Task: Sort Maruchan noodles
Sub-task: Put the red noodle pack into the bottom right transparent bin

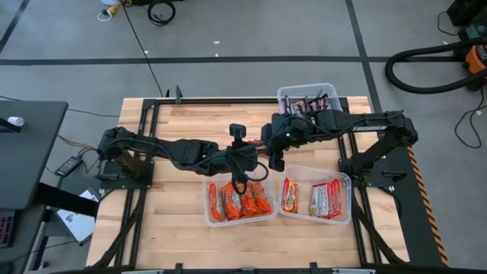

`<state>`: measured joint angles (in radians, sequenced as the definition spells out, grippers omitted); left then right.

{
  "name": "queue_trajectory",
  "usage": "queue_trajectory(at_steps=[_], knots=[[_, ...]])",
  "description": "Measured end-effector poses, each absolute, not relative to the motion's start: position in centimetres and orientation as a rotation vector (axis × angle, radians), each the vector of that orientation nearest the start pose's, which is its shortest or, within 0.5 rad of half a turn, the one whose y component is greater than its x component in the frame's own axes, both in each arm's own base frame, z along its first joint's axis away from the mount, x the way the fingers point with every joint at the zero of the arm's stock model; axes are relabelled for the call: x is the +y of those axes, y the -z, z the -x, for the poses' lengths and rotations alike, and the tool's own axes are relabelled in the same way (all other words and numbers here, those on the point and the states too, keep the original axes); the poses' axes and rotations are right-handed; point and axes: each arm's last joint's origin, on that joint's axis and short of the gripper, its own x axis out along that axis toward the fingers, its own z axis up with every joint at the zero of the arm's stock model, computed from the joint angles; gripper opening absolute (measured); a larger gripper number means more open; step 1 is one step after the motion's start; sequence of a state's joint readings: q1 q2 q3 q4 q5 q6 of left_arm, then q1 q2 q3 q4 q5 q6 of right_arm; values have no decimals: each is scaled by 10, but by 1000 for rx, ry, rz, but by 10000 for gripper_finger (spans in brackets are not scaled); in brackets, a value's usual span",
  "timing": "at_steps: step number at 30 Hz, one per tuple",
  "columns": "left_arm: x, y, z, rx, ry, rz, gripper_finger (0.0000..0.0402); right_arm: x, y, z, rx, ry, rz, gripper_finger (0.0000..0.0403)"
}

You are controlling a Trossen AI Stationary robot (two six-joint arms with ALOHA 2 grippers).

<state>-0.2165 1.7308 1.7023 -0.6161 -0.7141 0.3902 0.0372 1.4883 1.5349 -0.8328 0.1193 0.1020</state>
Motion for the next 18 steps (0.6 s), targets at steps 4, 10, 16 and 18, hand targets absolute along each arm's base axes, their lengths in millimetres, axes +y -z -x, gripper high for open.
queue_trajectory(at_steps=[4, 10, 16, 18], knots=[[-63, -372, -368, 645, -317, -598, 48, 6, -372, -307, 772, 114, -39, 121], [-55, -397, -343, 593, -268, -468, 133, 3, -372, -307, 775, 93, 27, 121], [-43, -430, -293, 568, -306, -345, 206, 7, -388, -285, 741, -106, 202, 125], [-41, -441, -277, 524, -305, -242, 216, 8, -394, -270, 750, -169, 226, 125]])
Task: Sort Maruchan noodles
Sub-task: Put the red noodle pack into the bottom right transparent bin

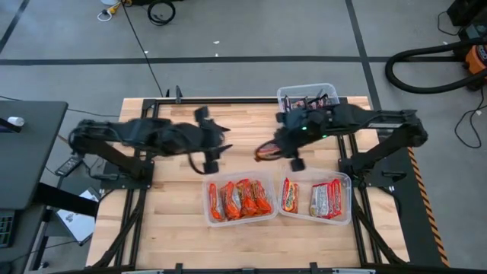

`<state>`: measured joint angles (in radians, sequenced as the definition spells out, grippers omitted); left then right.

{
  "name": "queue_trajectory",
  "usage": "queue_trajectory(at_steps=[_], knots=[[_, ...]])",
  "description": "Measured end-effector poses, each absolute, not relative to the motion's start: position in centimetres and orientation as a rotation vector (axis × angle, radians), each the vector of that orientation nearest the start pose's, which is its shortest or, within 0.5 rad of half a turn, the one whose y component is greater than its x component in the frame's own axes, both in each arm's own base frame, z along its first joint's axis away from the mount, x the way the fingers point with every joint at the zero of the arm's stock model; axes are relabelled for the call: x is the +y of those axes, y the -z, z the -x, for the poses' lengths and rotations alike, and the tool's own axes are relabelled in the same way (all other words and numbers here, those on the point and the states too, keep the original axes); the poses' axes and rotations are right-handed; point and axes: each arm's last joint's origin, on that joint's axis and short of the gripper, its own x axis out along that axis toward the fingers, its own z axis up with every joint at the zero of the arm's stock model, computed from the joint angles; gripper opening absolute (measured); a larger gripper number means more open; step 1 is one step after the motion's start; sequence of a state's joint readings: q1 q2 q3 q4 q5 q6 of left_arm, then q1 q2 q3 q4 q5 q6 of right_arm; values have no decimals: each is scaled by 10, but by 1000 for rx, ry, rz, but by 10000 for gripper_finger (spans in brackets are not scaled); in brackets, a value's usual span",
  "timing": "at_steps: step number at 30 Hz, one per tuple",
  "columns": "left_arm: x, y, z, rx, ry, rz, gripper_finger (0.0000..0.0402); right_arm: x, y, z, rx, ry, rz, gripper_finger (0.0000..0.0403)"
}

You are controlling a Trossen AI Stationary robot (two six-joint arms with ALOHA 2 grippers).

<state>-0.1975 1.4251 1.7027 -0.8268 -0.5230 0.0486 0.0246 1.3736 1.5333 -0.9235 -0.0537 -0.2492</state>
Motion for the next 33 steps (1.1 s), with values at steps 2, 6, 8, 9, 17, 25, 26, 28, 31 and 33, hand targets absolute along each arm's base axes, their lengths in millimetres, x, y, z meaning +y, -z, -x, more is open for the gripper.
queue_trajectory(at_steps=[2, 6, 8, 9, 17, 25, 26, 28, 31, 33], knots=[[-40, -450, -265, 479, -279, -125, 218, 9, -398, -256, 768, -245, 230, 124], [-43, -463, -250, 402, -215, 82, 214, 10, -402, -226, 815, -449, 262, 124], [-48, -464, -251, 378, -207, 141, 211, 11, -400, -214, 841, -579, 300, 124], [-51, -465, -252, 369, -198, 157, 209, 12, -399, -208, 856, -645, 330, 124], [-69, -461, -277, 265, -237, 258, 206, 33, -375, -181, 739, -977, 520, 124], [-82, -465, -276, 189, -287, 314, 206, 53, -311, -176, 700, -944, 668, 124], [-83, -466, -276, 182, -295, 313, 206, 54, -303, -177, 692, -963, 667, 124], [-85, -467, -275, 167, -300, 327, 206, 55, -285, -178, 722, -1014, 646, 125], [-88, -466, -274, 169, -300, 361, 206, 58, -267, -178, 710, -1076, 642, 125], [-90, -466, -273, 165, -308, 370, 206, 60, -253, -178, 709, -1109, 666, 125]])
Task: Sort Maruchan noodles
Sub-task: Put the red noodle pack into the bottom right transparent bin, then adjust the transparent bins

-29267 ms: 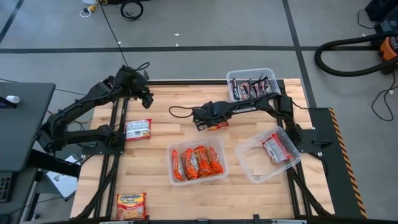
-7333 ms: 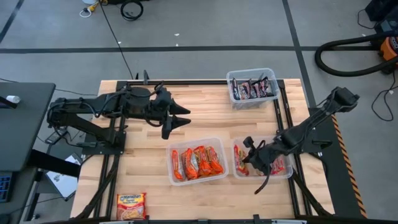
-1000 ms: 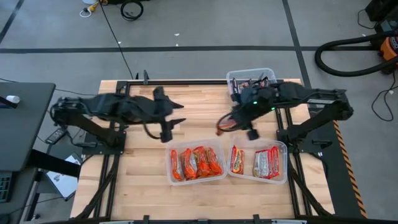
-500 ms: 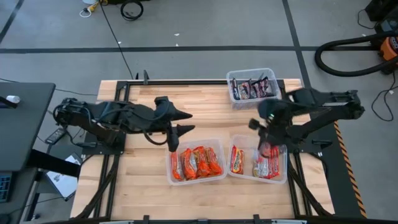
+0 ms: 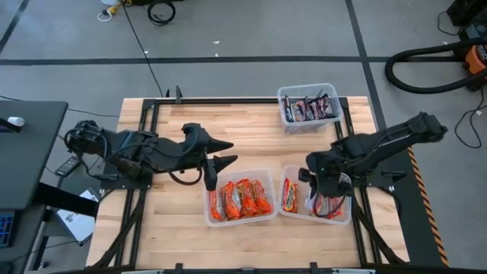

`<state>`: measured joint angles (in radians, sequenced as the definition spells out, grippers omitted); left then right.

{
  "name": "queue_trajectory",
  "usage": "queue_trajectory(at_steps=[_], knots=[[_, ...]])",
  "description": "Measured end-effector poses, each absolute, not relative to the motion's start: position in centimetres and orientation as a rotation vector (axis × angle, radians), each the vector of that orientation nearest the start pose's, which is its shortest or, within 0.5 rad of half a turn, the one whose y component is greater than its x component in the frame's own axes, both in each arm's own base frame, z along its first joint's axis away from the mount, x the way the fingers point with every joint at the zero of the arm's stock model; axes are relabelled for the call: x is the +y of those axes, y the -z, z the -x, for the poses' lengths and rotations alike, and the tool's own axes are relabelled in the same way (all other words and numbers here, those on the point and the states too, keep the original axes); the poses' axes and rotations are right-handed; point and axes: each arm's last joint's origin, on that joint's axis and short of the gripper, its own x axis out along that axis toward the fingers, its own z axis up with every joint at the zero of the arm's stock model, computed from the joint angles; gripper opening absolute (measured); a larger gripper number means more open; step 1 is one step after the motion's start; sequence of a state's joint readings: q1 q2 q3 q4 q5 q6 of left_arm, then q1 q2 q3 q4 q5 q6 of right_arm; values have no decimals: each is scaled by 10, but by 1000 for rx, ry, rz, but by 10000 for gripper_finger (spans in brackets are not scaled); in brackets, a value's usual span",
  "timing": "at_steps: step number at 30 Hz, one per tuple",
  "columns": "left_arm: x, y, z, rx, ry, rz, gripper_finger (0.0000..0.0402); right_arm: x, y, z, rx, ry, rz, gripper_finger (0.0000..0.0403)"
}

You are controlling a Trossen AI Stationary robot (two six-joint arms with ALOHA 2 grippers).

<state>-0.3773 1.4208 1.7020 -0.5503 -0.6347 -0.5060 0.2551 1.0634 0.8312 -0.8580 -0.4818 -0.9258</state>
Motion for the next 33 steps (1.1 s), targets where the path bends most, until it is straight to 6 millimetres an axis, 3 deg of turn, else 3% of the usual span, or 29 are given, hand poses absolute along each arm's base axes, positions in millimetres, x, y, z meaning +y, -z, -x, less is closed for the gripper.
queue_trajectory(at_steps=[5, 15, 21, 25, 33], knots=[[-92, -466, -271, 148, -356, 366, 206, 64, -232, -181, 567, -1151, 805, 125], [-91, -465, -272, 126, -406, 385, 206, 75, -197, -175, 646, -1206, 900, 132], [-90, -462, -274, 134, -444, 365, 206, 77, -191, -174, 708, -1111, 976, 178], [-91, -458, -274, 147, -492, 323, 205, 82, -205, -174, 770, -1063, 896, 217], [-93, -450, -269, 242, -470, 292, 205, 92, -267, -167, 942, -985, 725, 244]])
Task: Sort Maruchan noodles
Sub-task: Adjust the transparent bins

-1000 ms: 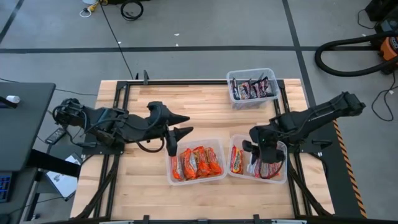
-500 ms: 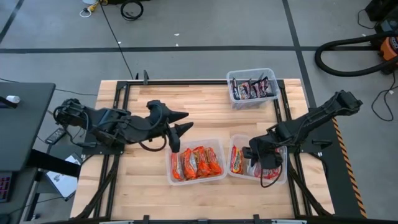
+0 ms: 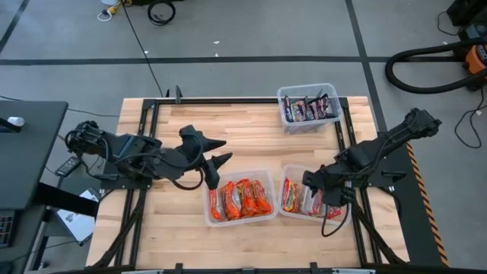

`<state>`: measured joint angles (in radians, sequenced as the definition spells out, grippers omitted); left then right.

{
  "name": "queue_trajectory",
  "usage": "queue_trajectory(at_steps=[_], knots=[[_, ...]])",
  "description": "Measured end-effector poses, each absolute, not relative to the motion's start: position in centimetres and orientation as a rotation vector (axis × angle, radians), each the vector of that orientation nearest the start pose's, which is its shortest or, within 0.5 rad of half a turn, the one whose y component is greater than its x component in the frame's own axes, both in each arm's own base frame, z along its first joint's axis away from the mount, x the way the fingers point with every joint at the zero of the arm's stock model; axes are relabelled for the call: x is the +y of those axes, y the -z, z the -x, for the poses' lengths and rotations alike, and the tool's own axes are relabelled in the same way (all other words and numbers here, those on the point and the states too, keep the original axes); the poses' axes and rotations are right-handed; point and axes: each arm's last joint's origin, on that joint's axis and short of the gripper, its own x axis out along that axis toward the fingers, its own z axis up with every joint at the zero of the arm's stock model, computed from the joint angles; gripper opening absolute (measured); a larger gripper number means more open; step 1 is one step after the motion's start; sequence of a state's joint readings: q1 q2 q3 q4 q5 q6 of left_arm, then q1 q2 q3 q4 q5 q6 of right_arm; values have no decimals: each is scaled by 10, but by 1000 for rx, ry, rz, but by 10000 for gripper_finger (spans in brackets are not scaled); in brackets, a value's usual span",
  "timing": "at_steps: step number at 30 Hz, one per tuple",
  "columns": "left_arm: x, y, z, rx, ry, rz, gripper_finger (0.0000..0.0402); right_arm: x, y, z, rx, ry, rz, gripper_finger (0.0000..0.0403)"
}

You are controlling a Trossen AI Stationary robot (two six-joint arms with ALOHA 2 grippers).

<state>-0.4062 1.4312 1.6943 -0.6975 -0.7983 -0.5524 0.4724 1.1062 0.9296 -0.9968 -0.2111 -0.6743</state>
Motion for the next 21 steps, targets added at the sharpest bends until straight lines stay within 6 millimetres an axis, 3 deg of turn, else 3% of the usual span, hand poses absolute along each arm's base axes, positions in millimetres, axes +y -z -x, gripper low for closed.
queue_trajectory(at_steps=[4, 8, 14, 21], knots=[[-83, -442, -265, 336, -486, 295, 205, 102, -299, -167, 977, -854, 504, 243], [-68, -445, -250, 393, -493, 293, 205, 120, -313, -174, 1017, -749, 353, 243], [-61, -449, -242, 435, -419, 273, 205, 150, -303, -199, 1205, -438, 176, 244], [-98, -417, -270, 656, -179, 203, 206, 168, -283, -213, 1393, -207, 25, 266]])
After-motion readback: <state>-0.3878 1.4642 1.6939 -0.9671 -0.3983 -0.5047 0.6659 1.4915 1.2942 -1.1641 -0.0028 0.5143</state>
